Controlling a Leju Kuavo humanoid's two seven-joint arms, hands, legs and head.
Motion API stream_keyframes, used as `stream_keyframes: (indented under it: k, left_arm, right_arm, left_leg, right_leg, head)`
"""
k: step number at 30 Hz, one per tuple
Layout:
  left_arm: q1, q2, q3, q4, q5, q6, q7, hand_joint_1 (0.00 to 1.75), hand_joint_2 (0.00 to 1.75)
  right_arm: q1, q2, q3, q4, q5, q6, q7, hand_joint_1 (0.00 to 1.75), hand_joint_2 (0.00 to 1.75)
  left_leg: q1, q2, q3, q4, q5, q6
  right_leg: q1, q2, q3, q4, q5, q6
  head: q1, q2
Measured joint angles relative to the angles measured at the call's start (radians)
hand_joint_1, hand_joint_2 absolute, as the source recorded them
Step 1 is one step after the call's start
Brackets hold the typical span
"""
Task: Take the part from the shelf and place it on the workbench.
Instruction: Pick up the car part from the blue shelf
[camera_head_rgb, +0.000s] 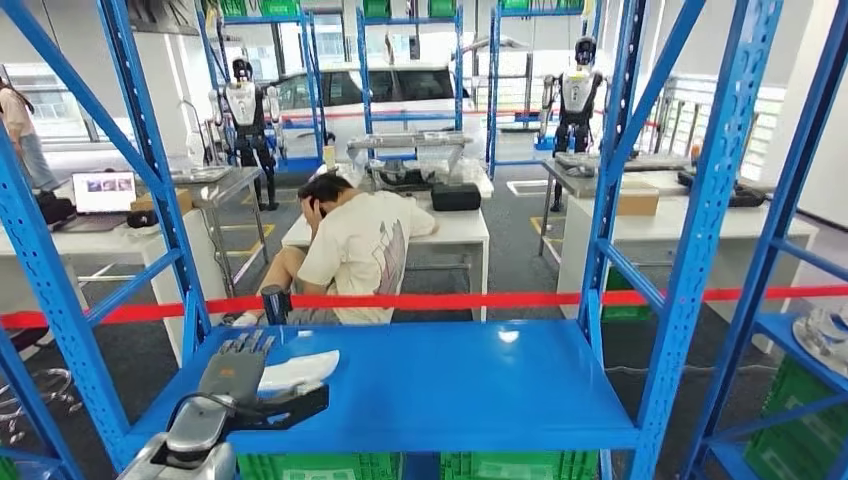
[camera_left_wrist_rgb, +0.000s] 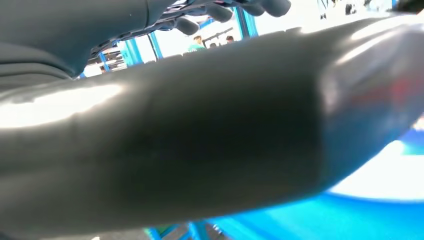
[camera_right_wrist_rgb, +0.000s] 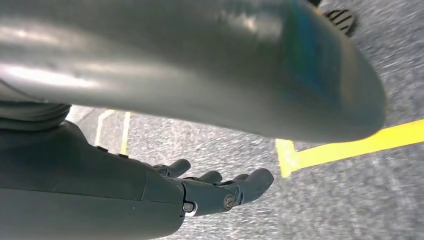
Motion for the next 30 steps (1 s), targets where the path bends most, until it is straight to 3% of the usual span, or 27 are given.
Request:
stream_keyframes:
  k: [3, 5, 7, 9, 10, 11, 12, 14, 15, 16, 20, 22, 24, 25, 26, 28, 30]
  left_arm:
    - [-0.002, 0.001, 0.0, -0.001, 0.0, 0.0, 0.0, 0.0, 0.0]
    - [-0.003, 0.003, 0.0, -0.003, -0.001, 0.005, 0.003, 0.0, 0.0]
    - [-0.004, 0.005, 0.0, -0.004, -0.001, 0.01, 0.006, 0.0, 0.0]
    - [0.0, 0.006, 0.0, -0.002, -0.002, 0.011, 0.01, 0.0, 0.0]
    - [0.004, 0.006, 0.0, -0.001, -0.003, 0.012, 0.014, 0.0, 0.0]
    - [0.006, 0.006, 0.0, 0.0, -0.004, 0.012, 0.018, 0.0, 0.0]
    - [0.008, 0.007, 0.0, 0.001, -0.004, 0.013, 0.024, 0.0, 0.0]
    - [0.008, 0.007, 0.0, 0.003, -0.005, 0.014, 0.031, 0.0, 0.0]
    - [0.007, 0.007, 0.0, 0.003, -0.005, 0.015, 0.034, 0.0, 0.0]
    - [0.007, 0.008, 0.0, 0.004, -0.006, 0.016, 0.035, 0.0, 0.0]
    - [0.006, 0.011, 0.0, 0.005, -0.012, 0.017, 0.039, 0.0, 0.0]
    - [0.007, 0.013, 0.0, 0.006, -0.009, 0.016, 0.035, 0.0, 0.0]
    - [0.012, 0.013, 0.0, 0.009, -0.003, 0.014, 0.029, 0.0, 0.0]
    - [0.016, 0.013, 0.0, 0.011, -0.001, 0.013, 0.029, 0.0, 0.0]
    - [0.019, 0.013, 0.0, 0.012, -0.001, 0.013, 0.029, 0.0, 0.0]
    - [0.022, 0.013, 0.0, 0.013, -0.001, 0.013, 0.029, 0.0, 0.0]
    - [0.021, 0.013, 0.0, 0.014, -0.002, 0.012, 0.03, 0.0, 0.0]
  right_arm:
    - [-0.003, 0.0, 0.0, 0.0, 0.002, 0.0, -0.001, 0.0, 0.0]
    - [-0.003, 0.0, 0.0, 0.0, 0.004, 0.001, -0.003, 0.0, 0.0]
    - [-0.003, 0.0, 0.001, 0.0, 0.005, 0.006, -0.004, 0.0, 0.0]
    - [-0.002, 0.0, 0.001, 0.0, 0.005, 0.01, -0.005, 0.0, 0.0]
    - [-0.001, 0.0, 0.001, 0.0, 0.005, 0.011, -0.005, 0.0, 0.0]
    - [0.001, 0.0, 0.001, 0.0, 0.005, 0.011, -0.005, 0.0, 0.0]
    - [0.002, 0.0, 0.001, 0.0, 0.005, 0.011, -0.005, 0.0, 0.0]
    - [0.004, 0.0, 0.001, 0.0, 0.005, 0.011, -0.005, 0.0, 0.0]
    - [0.003, 0.0, 0.001, 0.0, 0.005, 0.011, -0.005, 0.0, 0.0]
    - [0.003, 0.0, 0.001, 0.0, 0.004, 0.012, -0.005, 0.0, 0.0]
    - [0.001, 0.0, 0.001, 0.0, 0.001, 0.012, -0.004, 0.0, 0.0]
    - [0.0, 0.0, 0.001, 0.0, -0.003, 0.012, -0.005, 0.0, 0.0]
    - [-0.001, 0.0, 0.001, 0.0, -0.005, 0.012, -0.006, 0.0, 0.0]
    - [-0.002, 0.0, 0.001, 0.0, -0.007, 0.012, -0.006, 0.0, 0.0]
    - [-0.002, 0.0, 0.001, 0.0, -0.008, 0.012, -0.006, 0.0, 0.0]
    - [-0.001, 0.0, 0.001, 0.0, -0.011, 0.012, -0.006, 0.0, 0.0]
    - [-0.002, 0.002, 0.001, 0.0, -0.013, 0.012, -0.006, 0.0, 0.0]
  left_leg:
    - [-0.003, -0.001, 0.025, -0.042, -0.024, 0.019]
    - [0.001, -0.002, 0.049, -0.055, -0.032, 0.031]
    - [0.002, -0.003, 0.072, -0.059, -0.046, 0.04]
    - [0.001, -0.004, 0.093, -0.058, -0.065, 0.043]
    - [0.0, -0.005, 0.106, -0.058, -0.076, 0.042]
    - [0.0, -0.005, 0.12, -0.057, -0.087, 0.041]
    - [0.001, -0.006, 0.135, -0.055, -0.1, 0.038]
    - [0.0, -0.006, 0.156, -0.051, -0.125, 0.031]
    - [-0.001, -0.007, 0.163, -0.049, -0.137, 0.025]
    - [-0.002, -0.008, 0.168, -0.046, -0.144, 0.019]
    - [0.001, -0.008, 0.176, -0.019, -0.164, -0.007]
    - [0.005, -0.006, 0.126, 0.073, -0.203, -0.017]
    - [0.009, -0.004, 0.047, 0.186, -0.243, -0.025]
    - [0.01, -0.004, 0.019, 0.21, -0.243, -0.025]
    - [0.012, -0.004, 0.007, 0.2, -0.22, -0.025]
    - [0.012, -0.003, 0.026, 0.092, -0.124, -0.019]
    - [0.007, -0.002, 0.053, -0.008, -0.072, -0.012]
  right_leg:
    - [0.0, 0.0, 0.013, -0.011, 0.001, 0.017]
    - [0.0, -0.003, -0.004, 0.033, 0.003, 0.022]
    - [0.0, -0.006, -0.078, 0.149, -0.015, 0.027]
    - [0.001, -0.006, -0.17, 0.252, -0.055, 0.031]
    - [0.0, -0.006, -0.201, 0.265, -0.064, 0.032]
    - [0.0, -0.007, -0.214, 0.244, -0.051, 0.032]
    - [0.0, -0.007, -0.212, 0.194, -0.012, 0.03]
    - [0.002, -0.009, -0.19, 0.069, 0.095, 0.025]
    - [0.005, -0.009, -0.179, 0.028, 0.129, 0.021]
    - [0.007, -0.009, -0.174, 0.008, 0.145, 0.016]
    - [0.008, -0.008, -0.146, -0.001, 0.14, -0.013]
    - [0.007, -0.008, -0.131, -0.002, 0.132, -0.023]
    - [0.008, -0.006, -0.122, -0.001, 0.121, -0.026]
    - [0.008, -0.005, -0.116, 0.0, 0.114, -0.025]
    - [0.008, -0.004, -0.11, 0.002, 0.107, -0.024]
    - [0.008, -0.003, -0.095, 0.005, 0.093, -0.02]
    - [0.007, -0.002, -0.087, 0.005, 0.086, -0.014]
  head:
    - [0.001, 0.0]
    - [0.003, 0.0]
    - [0.005, 0.0]
    - [0.006, 0.0]
    - [0.006, 0.0]
    - [0.006, 0.0]
    - [0.006, 0.0]
    - [0.006, 0.0]
    - [0.005, -0.001]
    - [0.005, -0.001]
    - [0.004, 0.0]
    - [0.002, 0.0]
    - [0.002, 0.0]
    - [0.002, 0.0]
    - [0.002, 0.0]
    - [0.002, 0.0]
    - [0.001, 0.0]
